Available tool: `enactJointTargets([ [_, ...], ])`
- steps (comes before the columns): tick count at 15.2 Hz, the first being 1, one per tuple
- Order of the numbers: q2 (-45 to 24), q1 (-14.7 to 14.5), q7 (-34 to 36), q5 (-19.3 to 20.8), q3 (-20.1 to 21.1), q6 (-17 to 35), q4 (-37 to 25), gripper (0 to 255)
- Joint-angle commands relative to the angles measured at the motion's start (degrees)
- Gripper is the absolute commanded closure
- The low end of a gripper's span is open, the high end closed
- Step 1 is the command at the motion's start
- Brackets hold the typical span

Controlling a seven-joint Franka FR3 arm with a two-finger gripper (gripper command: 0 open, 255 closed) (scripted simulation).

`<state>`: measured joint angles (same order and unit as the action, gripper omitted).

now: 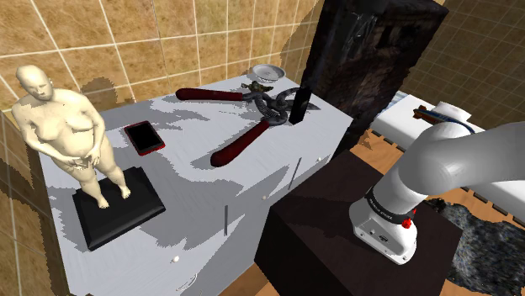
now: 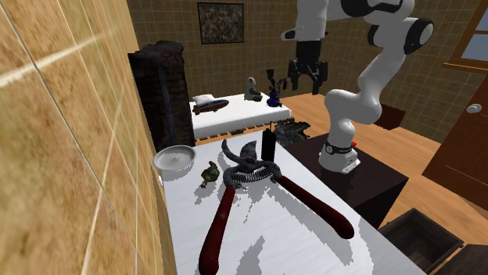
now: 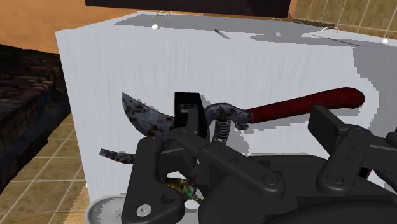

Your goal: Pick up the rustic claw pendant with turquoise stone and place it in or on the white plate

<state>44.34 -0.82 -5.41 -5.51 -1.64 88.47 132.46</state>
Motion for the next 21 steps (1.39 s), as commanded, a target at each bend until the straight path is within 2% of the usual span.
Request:
enactJointTargets([
  [1, 0.0, 0.0, 0.0, 0.0, 0.0, 0.0, 0.0, 0],
  [7, -6.67, -1.5, -11.6, 1.57, -5.09, 12.18, 3.54, 0],
  [12, -14.83, -3.41, -21.41, 1.15, -9.3, 21.81, 3.53, 0],
  [17, -24.73, -5.85, -31.94, -1.61, -13.16, 30.06, 0.83, 0],
  [21, -33.46, -7.87, -41.07, -5.82, -15.7, 35.06, -3.19, 0],
])
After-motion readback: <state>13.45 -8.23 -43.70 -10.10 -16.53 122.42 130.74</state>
